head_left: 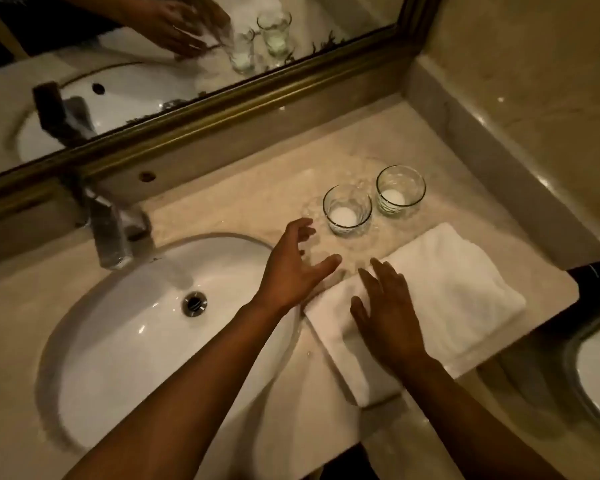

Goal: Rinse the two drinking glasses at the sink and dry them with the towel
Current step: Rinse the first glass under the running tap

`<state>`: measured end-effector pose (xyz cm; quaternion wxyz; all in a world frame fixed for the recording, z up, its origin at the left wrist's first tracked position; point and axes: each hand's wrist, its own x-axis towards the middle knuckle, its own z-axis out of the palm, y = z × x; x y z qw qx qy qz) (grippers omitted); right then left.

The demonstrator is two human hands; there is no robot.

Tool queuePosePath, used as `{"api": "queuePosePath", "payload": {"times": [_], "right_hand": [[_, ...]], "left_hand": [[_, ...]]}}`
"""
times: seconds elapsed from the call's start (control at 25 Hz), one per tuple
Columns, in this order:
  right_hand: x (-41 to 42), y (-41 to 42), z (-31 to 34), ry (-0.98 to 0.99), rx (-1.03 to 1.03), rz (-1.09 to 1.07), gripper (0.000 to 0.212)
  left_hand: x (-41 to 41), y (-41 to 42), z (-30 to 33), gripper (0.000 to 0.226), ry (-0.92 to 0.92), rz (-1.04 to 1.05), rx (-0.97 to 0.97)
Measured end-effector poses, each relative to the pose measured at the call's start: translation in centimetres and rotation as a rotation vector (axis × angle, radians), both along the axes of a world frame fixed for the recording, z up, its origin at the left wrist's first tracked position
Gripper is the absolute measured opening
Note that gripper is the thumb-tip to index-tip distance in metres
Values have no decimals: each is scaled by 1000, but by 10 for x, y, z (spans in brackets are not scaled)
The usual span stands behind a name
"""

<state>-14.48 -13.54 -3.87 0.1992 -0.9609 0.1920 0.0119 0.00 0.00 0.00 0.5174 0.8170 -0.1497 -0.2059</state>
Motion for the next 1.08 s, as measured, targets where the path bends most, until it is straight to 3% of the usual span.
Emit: {"api": "queuePosePath", "payload": {"times": [0.12,0.24,0.76,1.08], "right_hand": [[15,-12,-14,8,-53,-1,53],[19,-15,-27,18,-75,41,52],[21,-16,-27,6,-26,23,50],[42,0,-19,-152,244,-11,51]], "left_hand": [[24,-40,-18,108,-78,-67,12],[42,-66,-34,118,-65,-68,17],[51,-79,-35,99,-92,24,25],[20,13,-19,100,-26,208,106]]}}
